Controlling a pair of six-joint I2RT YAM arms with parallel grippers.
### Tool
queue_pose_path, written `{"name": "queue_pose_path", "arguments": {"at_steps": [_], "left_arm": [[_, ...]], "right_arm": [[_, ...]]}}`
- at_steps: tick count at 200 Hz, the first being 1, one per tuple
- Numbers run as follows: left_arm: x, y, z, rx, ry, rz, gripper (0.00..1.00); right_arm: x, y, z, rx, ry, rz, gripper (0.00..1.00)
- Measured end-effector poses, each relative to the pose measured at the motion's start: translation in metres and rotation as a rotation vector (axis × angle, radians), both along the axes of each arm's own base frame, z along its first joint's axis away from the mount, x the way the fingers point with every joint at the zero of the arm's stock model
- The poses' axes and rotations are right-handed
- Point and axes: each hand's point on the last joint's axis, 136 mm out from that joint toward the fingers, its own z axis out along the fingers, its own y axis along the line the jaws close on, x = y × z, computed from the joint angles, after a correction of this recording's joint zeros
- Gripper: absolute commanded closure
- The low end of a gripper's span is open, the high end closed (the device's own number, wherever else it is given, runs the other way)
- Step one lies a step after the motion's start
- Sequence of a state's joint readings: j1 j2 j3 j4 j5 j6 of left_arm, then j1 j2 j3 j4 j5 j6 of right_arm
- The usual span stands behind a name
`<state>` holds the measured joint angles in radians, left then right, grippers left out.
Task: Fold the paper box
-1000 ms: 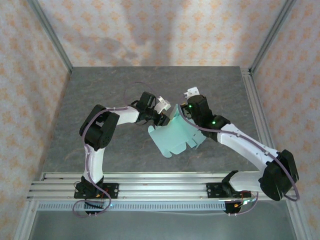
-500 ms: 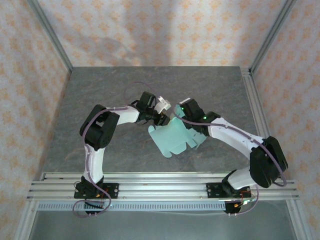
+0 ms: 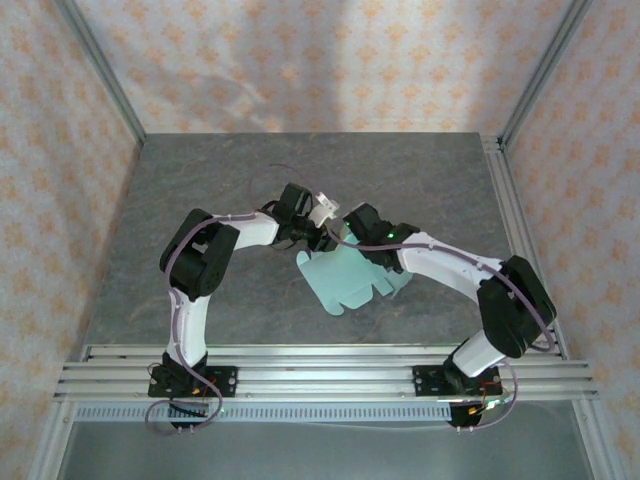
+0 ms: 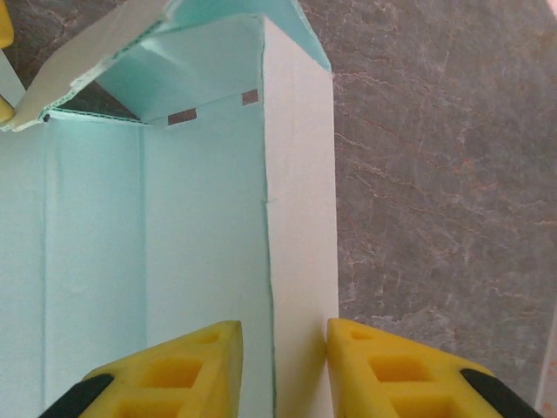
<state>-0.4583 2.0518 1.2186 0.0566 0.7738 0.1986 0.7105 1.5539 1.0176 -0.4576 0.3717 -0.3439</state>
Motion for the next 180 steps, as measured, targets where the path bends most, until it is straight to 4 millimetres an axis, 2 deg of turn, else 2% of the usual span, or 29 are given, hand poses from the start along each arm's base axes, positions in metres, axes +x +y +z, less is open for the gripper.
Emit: {"name": "queue_pose_path", "arguments": {"at_steps": [32, 88, 135, 180], "left_arm": [[0.001, -0.001, 0.001, -0.001, -0.002, 0.000, 0.60], [0.001, 0.000, 0.000, 0.000, 0.000, 0.000, 0.60], [0.001, 0.000, 0.000, 0.000, 0.000, 0.000, 0.58], [0.000, -0.001, 0.001, -0.002, 0.001, -0.002, 0.54]], "right_arm": [[0.002, 0.006, 0.005, -0.099, -0.055, 0.013, 0.85], [0.002, 0.011, 0.014, -0.246, -0.154, 0.024, 0.94], [0.005, 0.019, 0.020, -0.334, -0.218, 0.070, 0.99], [0.005, 0.015, 0.009, -0.412, -0.254, 0.131, 1.00]]}}
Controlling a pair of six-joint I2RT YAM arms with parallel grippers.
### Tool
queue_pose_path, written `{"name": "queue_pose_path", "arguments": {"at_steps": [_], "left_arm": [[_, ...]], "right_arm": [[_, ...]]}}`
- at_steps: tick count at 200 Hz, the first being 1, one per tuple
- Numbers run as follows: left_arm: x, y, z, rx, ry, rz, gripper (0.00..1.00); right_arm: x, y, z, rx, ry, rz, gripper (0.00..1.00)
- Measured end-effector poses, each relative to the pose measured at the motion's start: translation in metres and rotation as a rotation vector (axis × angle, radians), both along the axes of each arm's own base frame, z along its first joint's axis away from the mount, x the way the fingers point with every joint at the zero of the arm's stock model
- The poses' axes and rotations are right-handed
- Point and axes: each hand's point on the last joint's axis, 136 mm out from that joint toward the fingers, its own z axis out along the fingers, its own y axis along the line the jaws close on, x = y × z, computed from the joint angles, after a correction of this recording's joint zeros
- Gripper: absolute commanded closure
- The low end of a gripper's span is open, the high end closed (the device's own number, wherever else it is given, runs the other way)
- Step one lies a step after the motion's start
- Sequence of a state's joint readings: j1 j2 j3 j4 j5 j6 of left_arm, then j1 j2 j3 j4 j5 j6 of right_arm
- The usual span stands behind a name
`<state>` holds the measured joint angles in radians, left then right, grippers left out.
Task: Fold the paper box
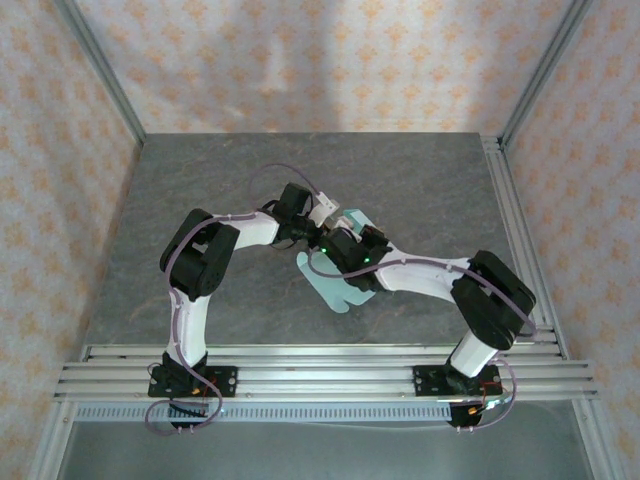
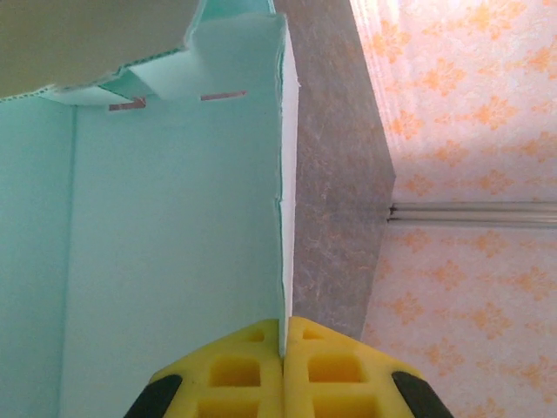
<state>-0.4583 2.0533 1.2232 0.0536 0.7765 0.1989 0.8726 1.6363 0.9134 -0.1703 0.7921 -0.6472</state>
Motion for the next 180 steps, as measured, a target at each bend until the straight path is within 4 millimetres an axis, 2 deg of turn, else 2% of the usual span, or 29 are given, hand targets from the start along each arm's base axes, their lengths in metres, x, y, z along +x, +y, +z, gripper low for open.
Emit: {"name": "queue_pose_path", "arguments": {"at_steps": [81, 119, 180], "left_arm": [[0.002, 0.007, -0.003, 0.002, 0.007, 0.016, 0.52], [-0.002, 0.011, -0.005, 0.005, 0.014, 0.017, 0.53], [-0.010, 0.019, 0.011, -0.011, -0.015, 0.030, 0.52]], "right_arm": [[0.003, 0.012, 0.001, -0.065, -0.071, 0.102, 1.00], [0.001, 0.018, 0.001, -0.080, -0.087, 0.139, 1.00], [0.003, 0.024, 0.002, -0.081, -0.097, 0.171, 1.00]]}}
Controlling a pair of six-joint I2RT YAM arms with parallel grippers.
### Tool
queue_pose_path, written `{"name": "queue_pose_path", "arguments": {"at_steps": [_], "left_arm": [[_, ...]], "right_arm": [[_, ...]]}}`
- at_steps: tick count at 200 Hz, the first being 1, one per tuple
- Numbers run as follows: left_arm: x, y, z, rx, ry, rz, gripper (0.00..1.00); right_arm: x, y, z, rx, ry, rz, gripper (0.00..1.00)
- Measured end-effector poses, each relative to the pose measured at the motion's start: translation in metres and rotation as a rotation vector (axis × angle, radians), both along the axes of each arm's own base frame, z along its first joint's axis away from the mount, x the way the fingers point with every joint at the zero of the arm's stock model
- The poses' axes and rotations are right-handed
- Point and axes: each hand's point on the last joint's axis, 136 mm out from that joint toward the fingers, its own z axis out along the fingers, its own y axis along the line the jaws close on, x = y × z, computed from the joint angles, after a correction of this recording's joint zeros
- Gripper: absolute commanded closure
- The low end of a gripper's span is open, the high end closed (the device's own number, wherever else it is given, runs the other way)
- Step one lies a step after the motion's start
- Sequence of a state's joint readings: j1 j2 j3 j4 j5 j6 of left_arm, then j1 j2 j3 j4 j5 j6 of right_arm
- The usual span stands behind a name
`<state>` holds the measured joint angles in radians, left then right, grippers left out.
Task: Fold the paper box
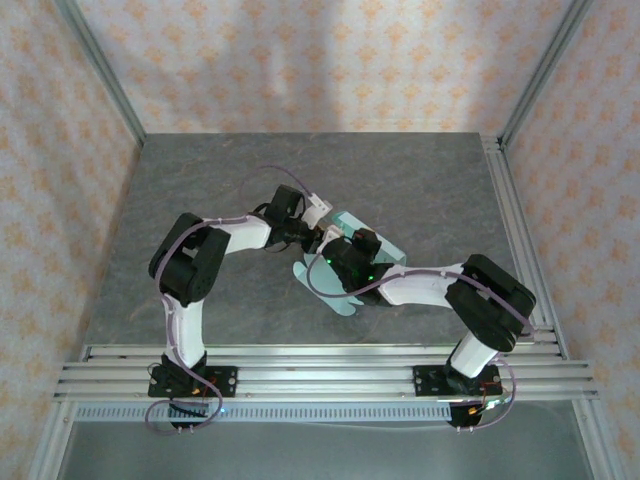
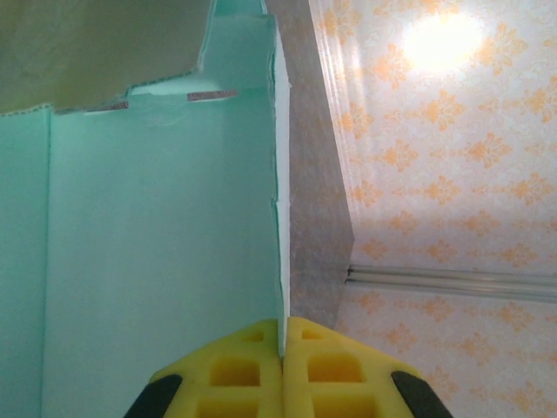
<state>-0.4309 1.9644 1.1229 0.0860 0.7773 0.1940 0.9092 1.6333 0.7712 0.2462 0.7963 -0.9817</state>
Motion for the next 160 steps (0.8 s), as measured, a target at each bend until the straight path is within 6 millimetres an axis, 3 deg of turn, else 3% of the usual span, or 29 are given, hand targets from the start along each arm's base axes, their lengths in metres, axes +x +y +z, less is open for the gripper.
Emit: {"name": "queue_pose_path", "arguments": {"at_steps": [56, 128, 160], "left_arm": [[0.010, 0.018, 0.005, -0.013, -0.009, 0.049, 0.54], [0.003, 0.014, 0.010, -0.041, -0.010, 0.000, 0.48], [0.000, 0.032, 0.020, -0.050, -0.019, 0.029, 0.47]], "right_arm": [[0.000, 0.002, -0.001, 0.008, 0.003, 0.008, 1.00], [-0.001, 0.002, -0.003, 0.032, 0.011, 0.000, 1.00], [-0.002, 0.002, -0.006, 0.039, 0.024, 0.003, 1.00]]}}
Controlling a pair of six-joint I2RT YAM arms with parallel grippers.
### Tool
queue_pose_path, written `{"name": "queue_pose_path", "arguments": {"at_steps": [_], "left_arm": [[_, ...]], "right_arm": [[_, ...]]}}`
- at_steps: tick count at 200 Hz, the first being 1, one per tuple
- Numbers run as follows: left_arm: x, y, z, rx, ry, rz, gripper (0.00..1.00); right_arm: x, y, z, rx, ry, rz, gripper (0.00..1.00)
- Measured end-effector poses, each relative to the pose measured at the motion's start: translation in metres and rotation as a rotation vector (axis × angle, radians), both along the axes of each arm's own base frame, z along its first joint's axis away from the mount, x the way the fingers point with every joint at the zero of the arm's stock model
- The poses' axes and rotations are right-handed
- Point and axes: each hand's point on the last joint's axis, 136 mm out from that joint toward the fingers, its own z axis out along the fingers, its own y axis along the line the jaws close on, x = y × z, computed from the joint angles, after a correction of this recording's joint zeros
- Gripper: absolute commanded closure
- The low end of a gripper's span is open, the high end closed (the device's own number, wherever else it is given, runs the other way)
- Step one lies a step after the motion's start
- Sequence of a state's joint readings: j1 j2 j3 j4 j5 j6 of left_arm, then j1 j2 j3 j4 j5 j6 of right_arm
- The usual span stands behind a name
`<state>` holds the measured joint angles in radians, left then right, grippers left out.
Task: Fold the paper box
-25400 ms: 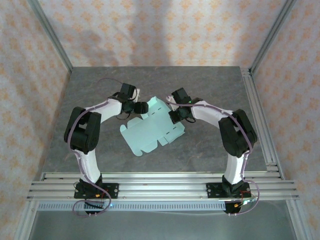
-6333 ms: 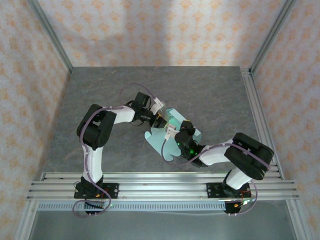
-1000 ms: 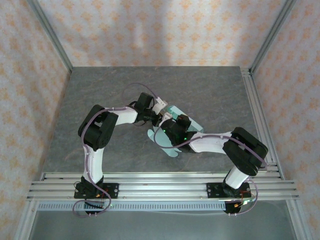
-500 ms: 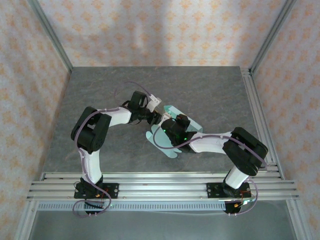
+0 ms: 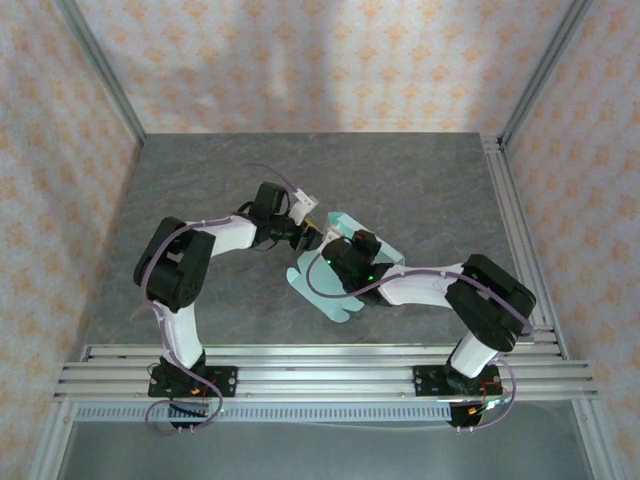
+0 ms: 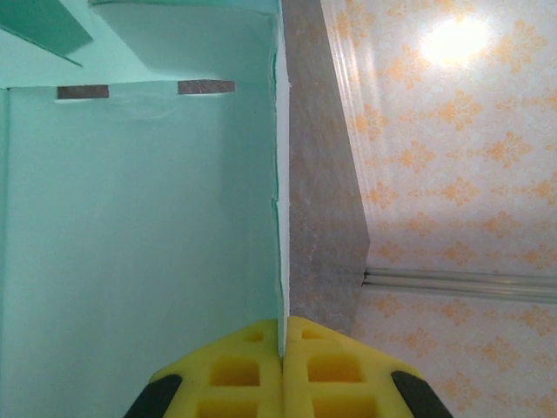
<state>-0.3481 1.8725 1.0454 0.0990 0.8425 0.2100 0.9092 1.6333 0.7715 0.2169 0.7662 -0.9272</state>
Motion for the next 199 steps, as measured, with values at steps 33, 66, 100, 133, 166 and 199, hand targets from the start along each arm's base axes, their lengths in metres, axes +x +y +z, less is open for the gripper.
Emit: {"name": "queue_pose_path", "arguments": {"at_steps": [33, 66, 100, 133, 166, 199], "left_arm": [[0.003, 0.021, 0.002, -0.005, 0.001, 0.043, 0.46], [0.006, 0.022, 0.004, -0.009, -0.001, 0.046, 0.47], [0.011, 0.010, 0.008, -0.020, -0.010, -0.005, 0.49], [0.001, -0.011, 0.005, -0.020, -0.001, -0.102, 0.50], [-0.007, -0.014, 0.000, -0.016, 0.018, -0.131, 0.50], [-0.008, -0.013, -0.001, -0.018, 0.021, -0.131, 0.50]], "right_arm": [[-0.001, 0.001, -0.002, 0.006, 0.010, 0.004, 1.00], [-0.001, 0.001, -0.003, 0.005, 0.015, 0.007, 1.00], [-0.001, 0.001, -0.004, 0.004, 0.017, 0.010, 1.00], [0.000, 0.003, -0.001, -0.018, 0.012, 0.026, 1.00], [0.002, 0.011, 0.002, -0.069, -0.026, 0.068, 1.00], [0.005, 0.015, 0.003, -0.125, -0.073, 0.098, 1.00]]}}
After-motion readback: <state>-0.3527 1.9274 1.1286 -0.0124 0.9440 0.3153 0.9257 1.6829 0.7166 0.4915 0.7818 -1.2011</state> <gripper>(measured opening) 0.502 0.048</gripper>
